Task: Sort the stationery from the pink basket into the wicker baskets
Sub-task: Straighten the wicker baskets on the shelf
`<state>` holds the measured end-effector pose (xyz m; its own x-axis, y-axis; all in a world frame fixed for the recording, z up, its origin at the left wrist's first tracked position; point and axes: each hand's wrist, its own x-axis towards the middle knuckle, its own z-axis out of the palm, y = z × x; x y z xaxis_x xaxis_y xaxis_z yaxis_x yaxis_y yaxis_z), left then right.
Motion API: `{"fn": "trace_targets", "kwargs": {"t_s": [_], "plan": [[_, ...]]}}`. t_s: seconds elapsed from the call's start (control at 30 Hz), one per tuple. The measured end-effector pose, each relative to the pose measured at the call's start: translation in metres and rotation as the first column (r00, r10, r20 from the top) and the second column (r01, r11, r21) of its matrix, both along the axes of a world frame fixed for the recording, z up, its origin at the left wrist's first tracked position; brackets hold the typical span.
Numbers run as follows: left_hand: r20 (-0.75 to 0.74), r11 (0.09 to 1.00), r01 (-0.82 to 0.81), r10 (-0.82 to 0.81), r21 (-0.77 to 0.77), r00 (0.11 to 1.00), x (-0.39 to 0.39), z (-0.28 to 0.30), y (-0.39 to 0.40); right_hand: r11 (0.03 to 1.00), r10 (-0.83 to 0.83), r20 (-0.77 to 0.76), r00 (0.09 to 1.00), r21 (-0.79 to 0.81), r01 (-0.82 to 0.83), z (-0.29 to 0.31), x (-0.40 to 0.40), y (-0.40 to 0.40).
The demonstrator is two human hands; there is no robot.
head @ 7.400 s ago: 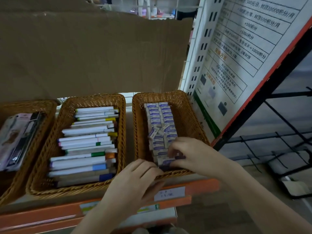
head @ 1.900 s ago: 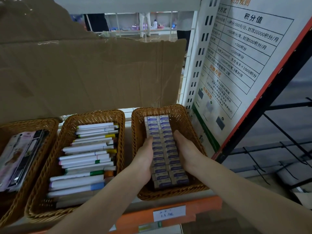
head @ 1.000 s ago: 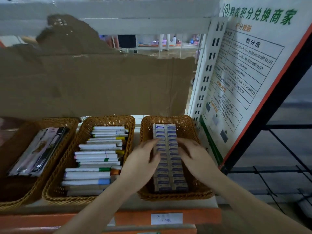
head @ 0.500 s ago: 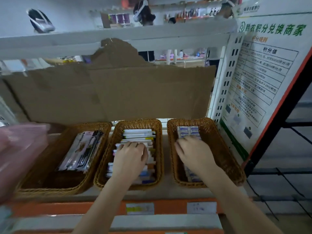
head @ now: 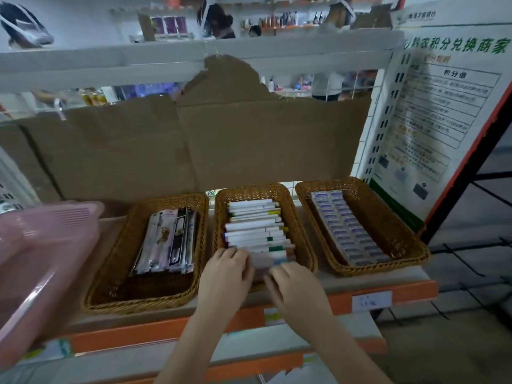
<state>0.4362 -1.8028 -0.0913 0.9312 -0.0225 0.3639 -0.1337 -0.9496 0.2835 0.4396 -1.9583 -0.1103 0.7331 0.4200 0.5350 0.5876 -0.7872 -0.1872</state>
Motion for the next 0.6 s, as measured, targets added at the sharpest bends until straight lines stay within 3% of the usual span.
{"fn": "trace_targets", "kwargs": {"t_s": [0.17,0.27,0.37,0.4,0.47,0.53,0.6], "plan": [[-0.109,0.940,-0.053,0.017,-0.338,0.994,0.026,0.010,0.004,0.994,-0.105,0.180,0.978,-0.020,0.111,-0.019,0.002,0.006],[-0.313,0.748,-0.227,0.027,-0.624,0.949,0.059,0.023,0.006,0.992,-0.121,0.236,0.964,0.007,0.123,-0.027,0.003,0.010],[-0.423,0.603,-0.363,0.047,-0.710,0.905,0.084,0.028,0.007,0.994,-0.108,0.248,0.963,0.022,0.106,-0.031,0.005,0.010],[-0.441,0.626,-0.386,0.074,-0.678,0.895,0.090,0.027,0.007,0.995,-0.099,0.247,0.964,0.019,0.097,-0.032,0.006,0.009],[-0.433,0.758,-0.380,0.142,-0.530,0.890,0.095,0.023,0.005,0.997,-0.076,0.243,0.967,0.018,0.074,-0.033,0.007,0.008],[-0.386,0.904,-0.292,0.159,-0.313,0.908,0.096,0.019,0.006,0.998,-0.053,0.250,0.967,0.029,0.048,-0.034,0.007,0.007],[-0.384,0.981,-0.178,0.135,-0.078,0.914,0.098,0.015,0.010,0.999,-0.034,0.255,0.966,0.040,0.025,-0.034,0.008,0.006]]}}
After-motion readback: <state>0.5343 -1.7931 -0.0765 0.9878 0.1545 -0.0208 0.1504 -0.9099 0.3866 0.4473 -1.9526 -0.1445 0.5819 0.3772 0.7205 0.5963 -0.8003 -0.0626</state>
